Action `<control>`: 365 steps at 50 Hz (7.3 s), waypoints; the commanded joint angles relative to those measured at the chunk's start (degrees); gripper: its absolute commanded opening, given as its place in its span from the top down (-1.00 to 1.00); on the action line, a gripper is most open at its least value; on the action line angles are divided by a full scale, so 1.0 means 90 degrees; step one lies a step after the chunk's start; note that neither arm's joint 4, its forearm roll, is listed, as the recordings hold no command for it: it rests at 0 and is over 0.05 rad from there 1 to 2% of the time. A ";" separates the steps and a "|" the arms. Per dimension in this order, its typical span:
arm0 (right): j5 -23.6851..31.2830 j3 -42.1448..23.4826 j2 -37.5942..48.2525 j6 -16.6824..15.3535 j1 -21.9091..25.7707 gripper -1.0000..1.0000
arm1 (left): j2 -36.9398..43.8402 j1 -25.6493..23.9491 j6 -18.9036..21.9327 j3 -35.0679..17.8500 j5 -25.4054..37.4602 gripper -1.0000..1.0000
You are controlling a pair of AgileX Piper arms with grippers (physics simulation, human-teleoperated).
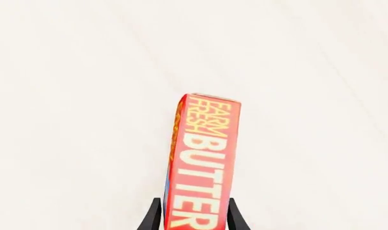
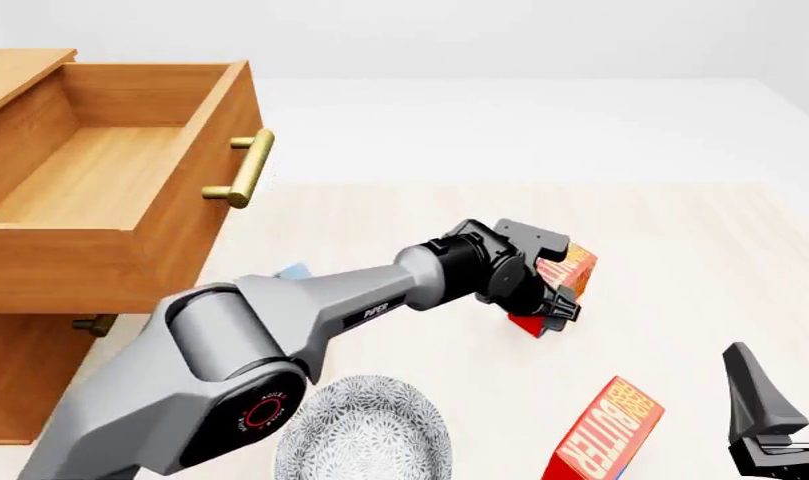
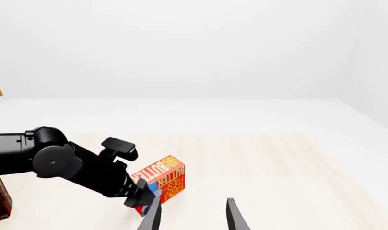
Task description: Put the butter at the front in the top drawer of the cabinet and close it.
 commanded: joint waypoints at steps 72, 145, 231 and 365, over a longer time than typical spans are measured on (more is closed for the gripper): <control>0.0057 0.0010 -0.0071 0.0003 0.0000 -1.00 | -0.2064 -0.0367 0.0201 0.1133 0.0299 1.00; 0.0057 0.0010 -0.0071 0.0003 0.0000 -1.00 | -0.3631 0.0986 0.1661 0.0137 0.2846 1.00; 0.0057 0.0010 -0.0071 0.0002 0.0000 -1.00 | -0.5584 0.3407 0.2180 0.0508 0.3980 1.00; 0.0066 -0.0002 -0.0070 -0.0004 -0.0011 -1.00 | -0.7540 0.5540 0.1328 0.4027 0.2551 1.00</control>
